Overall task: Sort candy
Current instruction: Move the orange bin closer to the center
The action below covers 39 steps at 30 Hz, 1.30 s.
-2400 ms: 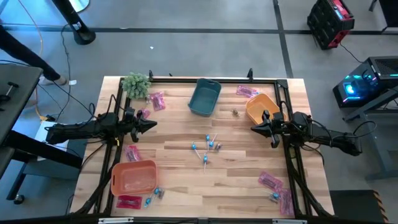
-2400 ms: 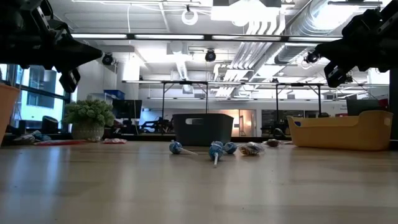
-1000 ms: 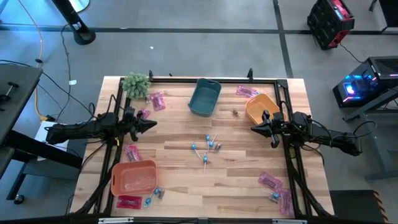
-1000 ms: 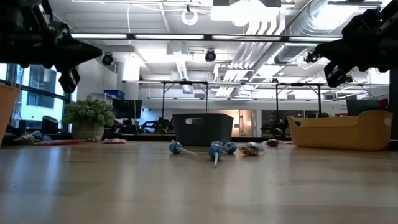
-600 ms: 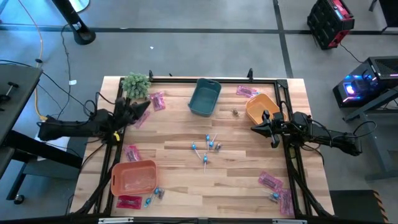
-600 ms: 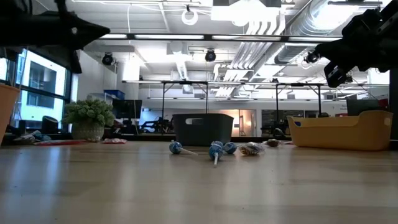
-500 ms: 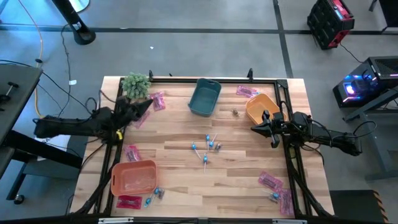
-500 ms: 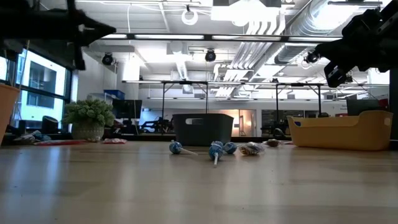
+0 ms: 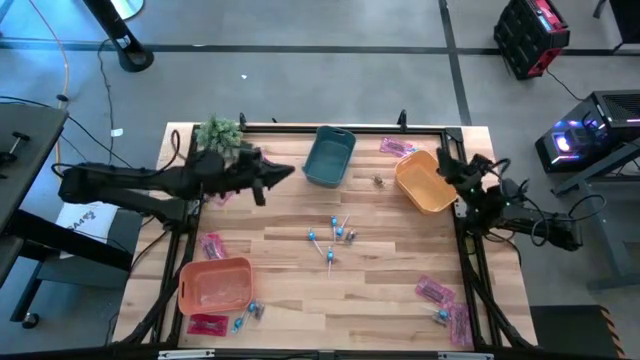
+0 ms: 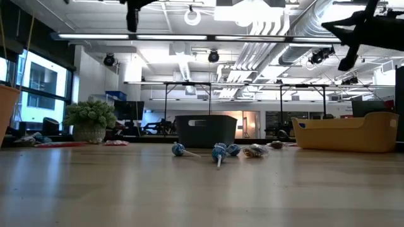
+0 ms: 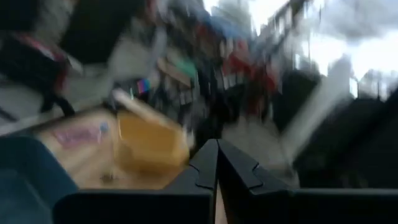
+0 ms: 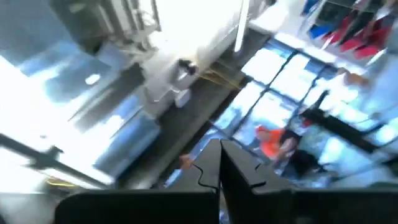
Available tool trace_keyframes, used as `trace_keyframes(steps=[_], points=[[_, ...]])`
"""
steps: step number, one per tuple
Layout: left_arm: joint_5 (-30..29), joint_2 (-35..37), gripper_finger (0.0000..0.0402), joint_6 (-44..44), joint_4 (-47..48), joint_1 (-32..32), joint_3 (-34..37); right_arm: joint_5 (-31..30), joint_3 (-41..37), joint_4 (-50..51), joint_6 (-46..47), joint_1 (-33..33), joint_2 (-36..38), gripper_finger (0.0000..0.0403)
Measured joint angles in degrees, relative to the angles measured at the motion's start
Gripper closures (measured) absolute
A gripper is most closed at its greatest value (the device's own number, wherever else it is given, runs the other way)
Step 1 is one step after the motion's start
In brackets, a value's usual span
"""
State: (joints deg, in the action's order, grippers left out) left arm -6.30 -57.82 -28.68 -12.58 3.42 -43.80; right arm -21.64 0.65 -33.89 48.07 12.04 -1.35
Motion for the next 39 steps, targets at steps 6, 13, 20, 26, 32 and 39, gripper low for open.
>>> trace_keyframes(steps=[6, 13, 20, 26, 32, 39], points=[[9.3, -0.4, 0.0401, 0.7, 36.5, -2.6, -14.8, 16.1, 5.9, 0.6, 5.7, -2.2, -8.7, 0.0403], [15.2, -4.0, 0.0401, -12.0, 65.1, -18.4, -18.6, 16.2, 17.6, 6.9, -4.7, -5.0, -27.3, 0.0403], [11.3, -11.1, 0.0402, -24.1, 68.2, -36.8, -16.5, 16.3, 25.8, 12.4, -9.1, -4.5, -43.4, 0.0403], [10.6, -17.4, 0.0402, -30.3, 66.5, -40.9, -10.0, 17.5, 30.2, 12.3, -9.1, -4.5, -50.6, 0.0403], [10.0, -21.9, 0.0402, -29.9, 62.2, -37.7, -5.5, 19.1, 32.5, 12.3, -9.5, -4.5, -52.3, 0.0403], [4.2, -24.0, 0.0402, -21.2, 57.9, -28.6, -4.7, 19.1, 32.7, 12.3, -9.6, -4.5, -51.6, 0.0403]])
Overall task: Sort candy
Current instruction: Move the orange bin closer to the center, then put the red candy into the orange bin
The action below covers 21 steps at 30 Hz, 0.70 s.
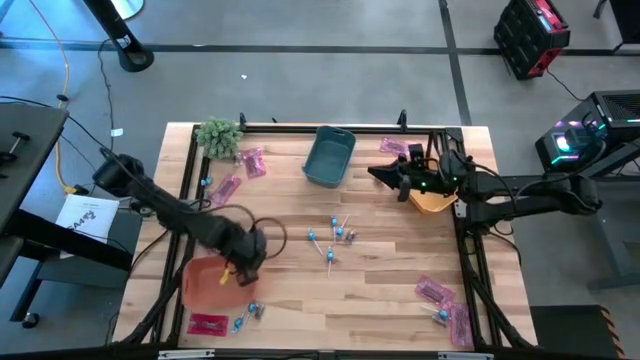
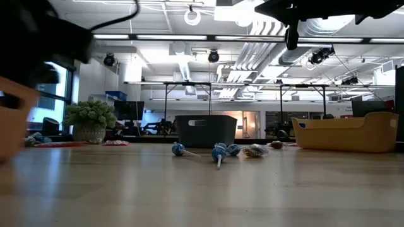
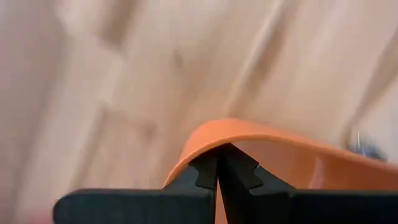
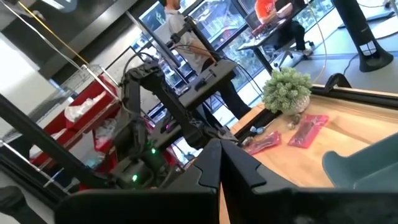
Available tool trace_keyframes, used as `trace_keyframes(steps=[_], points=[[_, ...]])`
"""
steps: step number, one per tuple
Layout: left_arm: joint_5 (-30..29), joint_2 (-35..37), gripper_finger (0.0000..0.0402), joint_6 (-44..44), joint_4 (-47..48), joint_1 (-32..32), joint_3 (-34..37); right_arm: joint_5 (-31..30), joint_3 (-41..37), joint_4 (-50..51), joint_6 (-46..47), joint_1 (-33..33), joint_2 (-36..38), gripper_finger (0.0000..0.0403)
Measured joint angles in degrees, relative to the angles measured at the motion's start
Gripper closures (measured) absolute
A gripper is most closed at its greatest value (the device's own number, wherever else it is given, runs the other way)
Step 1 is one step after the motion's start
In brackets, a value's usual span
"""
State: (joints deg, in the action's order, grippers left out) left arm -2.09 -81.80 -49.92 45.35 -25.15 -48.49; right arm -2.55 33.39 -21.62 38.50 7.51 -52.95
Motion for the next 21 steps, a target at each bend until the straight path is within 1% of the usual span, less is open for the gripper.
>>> trace_keyframes(steps=[7, 9, 11, 14, 16, 18, 19, 21], points=[[-9.5, 0.0, 0.0401, 17.0, -6.6, 14.2, 0.0, -0.4, 0.0, 0.0, -0.6, 0.0, 0.0, 0.0403], [-12.2, 0.0, 0.0401, 21.6, -10.8, 18.8, 0.0, -0.5, 0.0, 0.0, -1.1, 0.0, 0.0, 0.0403], [-13.6, 0.0, 0.0401, 25.9, -17.0, 23.2, 0.0, -0.6, 0.0, 0.0, -1.4, 0.0, 0.0, 0.0403], [-13.7, -0.4, 0.0401, 31.0, -27.3, 29.4, -0.1, -1.1, 0.0, 0.0, -1.5, 0.0, 0.0, 0.0403], [-13.6, -0.6, 0.0402, 32.3, -31.6, 32.9, -0.3, -1.5, 0.0, 0.0, -1.5, 0.0, 0.0, 0.0403], [-13.3, -0.5, 0.0401, 33.6, -32.2, 35.9, -2.1, -2.0, 0.0, 0.0, -1.5, 0.0, 0.0, 0.0403], [-12.5, -0.3, 0.0401, 34.0, -31.1, 37.1, -3.7, -2.1, 0.0, 0.0, -1.5, 0.0, 0.0, 0.0403], [-8.8, 1.2, 0.0401, 34.2, -23.6, 39.3, -7.6, -2.4, 0.0, -0.1, -1.4, 0.0, 0.0, 0.0403]])
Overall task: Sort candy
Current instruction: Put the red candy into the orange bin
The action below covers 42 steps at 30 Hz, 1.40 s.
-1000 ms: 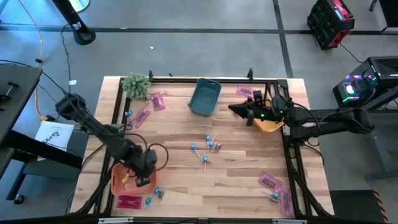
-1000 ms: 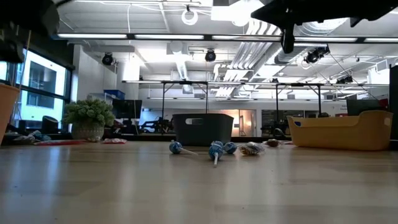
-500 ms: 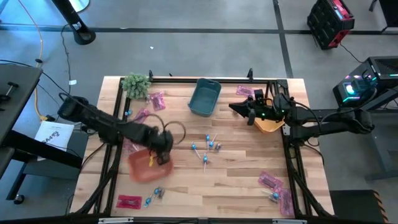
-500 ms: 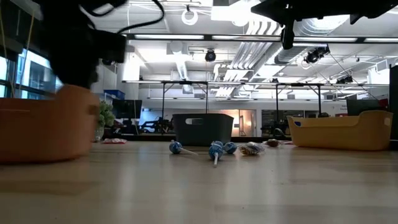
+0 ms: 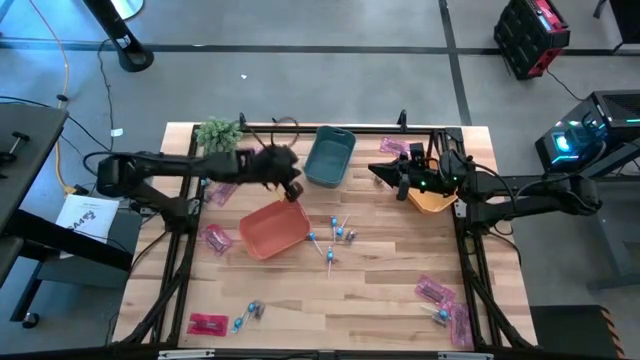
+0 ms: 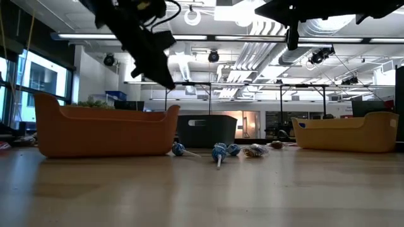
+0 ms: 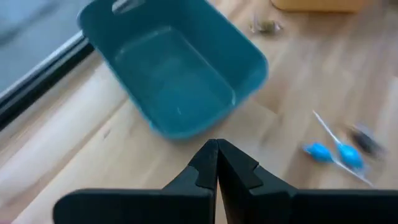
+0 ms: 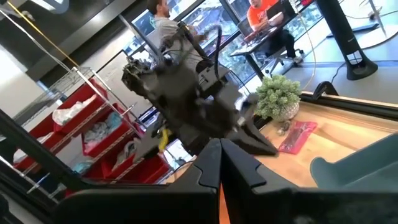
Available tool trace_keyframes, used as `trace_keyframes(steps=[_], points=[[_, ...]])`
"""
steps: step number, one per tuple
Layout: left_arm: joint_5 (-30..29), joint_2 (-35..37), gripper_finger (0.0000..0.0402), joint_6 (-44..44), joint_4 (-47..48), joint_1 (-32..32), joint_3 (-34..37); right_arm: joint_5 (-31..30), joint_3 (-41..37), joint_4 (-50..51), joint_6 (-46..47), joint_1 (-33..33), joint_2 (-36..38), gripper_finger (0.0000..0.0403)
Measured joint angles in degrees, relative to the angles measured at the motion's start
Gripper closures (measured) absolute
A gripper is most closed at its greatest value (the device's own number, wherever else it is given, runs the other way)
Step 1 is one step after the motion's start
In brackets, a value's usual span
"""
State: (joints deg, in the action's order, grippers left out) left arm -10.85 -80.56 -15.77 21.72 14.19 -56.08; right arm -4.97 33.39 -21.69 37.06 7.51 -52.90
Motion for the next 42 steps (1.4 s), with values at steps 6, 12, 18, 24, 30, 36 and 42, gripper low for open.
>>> trace_keyframes(steps=[6, 12, 18, 24, 30, 36, 42], points=[[6.1, 6.8, 0.0402, 1.5, 29.9, -1.4, -9.5, -1.6, 0.0, -0.2, 0.0, 0.0, 0.0, 0.0403], [9.1, 16.2, 0.0402, -11.5, 52.2, -11.6, -8.6, -3.0, 0.0, -0.3, 0.0, 0.9, 0.0, 0.0403], [11.6, 22.1, 0.0388, -22.9, 58.2, -22.6, -3.6, -3.0, 0.0, -0.2, 0.0, 2.3, 0.0, 0.0403], [17.8, 20.9, 0.0321, -24.7, 55.4, -27.9, 3.6, -3.0, 0.0, 1.8, -1.2, 2.3, 0.0, 0.0403], [19.4, 16.7, 0.0230, -25.8, 53.9, -31.6, 9.1, -2.8, 0.0, 3.6, -1.1, 2.3, 0.0, 0.0403], [16.4, 13.4, 0.0176, -23.1, 48.7, -33.9, 11.8, -2.7, 0.0, 4.0, -1.7, 2.3, 0.0, 0.0403], [11.1, 10.3, 0.0167, -23.2, 44.7, -37.0, 13.9, -2.5, 0.0, 5.7, -2.2, 2.3, 0.0, 0.0403]])
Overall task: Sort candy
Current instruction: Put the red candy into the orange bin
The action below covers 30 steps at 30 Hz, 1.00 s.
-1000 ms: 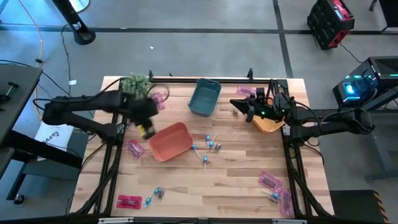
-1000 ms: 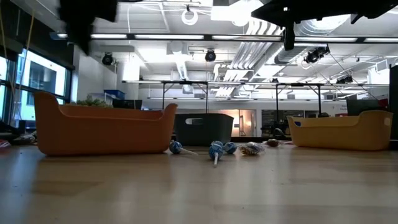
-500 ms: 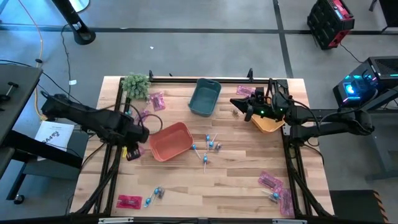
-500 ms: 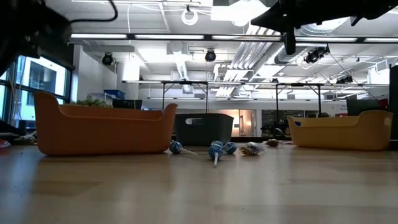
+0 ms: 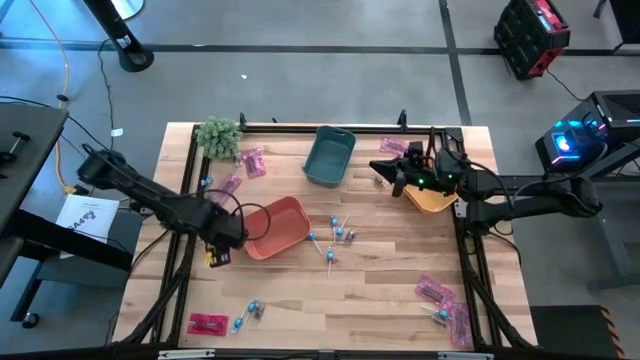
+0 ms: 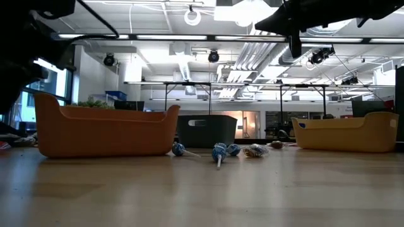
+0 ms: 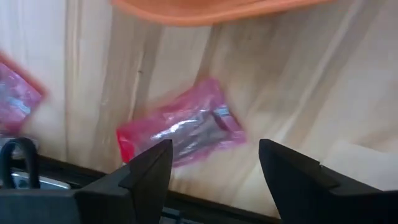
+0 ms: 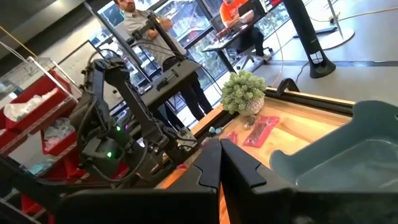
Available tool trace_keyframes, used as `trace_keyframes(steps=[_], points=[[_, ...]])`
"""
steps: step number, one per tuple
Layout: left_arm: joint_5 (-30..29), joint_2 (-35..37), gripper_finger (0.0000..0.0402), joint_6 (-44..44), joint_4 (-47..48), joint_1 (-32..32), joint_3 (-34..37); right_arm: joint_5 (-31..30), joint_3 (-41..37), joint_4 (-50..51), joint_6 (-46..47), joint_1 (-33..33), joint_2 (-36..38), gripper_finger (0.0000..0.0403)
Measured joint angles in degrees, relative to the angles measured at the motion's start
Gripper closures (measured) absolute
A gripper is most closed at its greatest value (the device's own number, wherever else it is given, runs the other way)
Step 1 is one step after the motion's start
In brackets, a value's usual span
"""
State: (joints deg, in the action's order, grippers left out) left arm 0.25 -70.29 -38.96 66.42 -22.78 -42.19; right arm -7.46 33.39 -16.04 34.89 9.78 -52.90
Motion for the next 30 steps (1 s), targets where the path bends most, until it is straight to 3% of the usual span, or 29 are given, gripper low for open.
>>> trace_keyframes(steps=[11, 21, 25, 30], points=[[1.1, -4.1, 0.0167, -13.3, -5.0, -1.4, 8.0, 0.4, 0.0, 0.8, -0.4, 0.0, 0.0, 0.0403], [3.4, -4.1, 0.0174, -18.0, -11.4, -1.3, 11.3, 0.4, 0.0, 0.8, 0.7, 0.0, 0.0, 0.0403], [4.2, -4.1, 0.0222, -18.0, -12.1, -1.3, 11.2, 0.4, 0.0, 0.8, 0.9, 0.0, 0.0, 0.0403], [4.8, -3.9, 0.0356, -17.6, -12.8, -1.3, 9.4, 0.4, 0.0, 0.8, 1.1, 0.0, 0.0, 0.0403]])
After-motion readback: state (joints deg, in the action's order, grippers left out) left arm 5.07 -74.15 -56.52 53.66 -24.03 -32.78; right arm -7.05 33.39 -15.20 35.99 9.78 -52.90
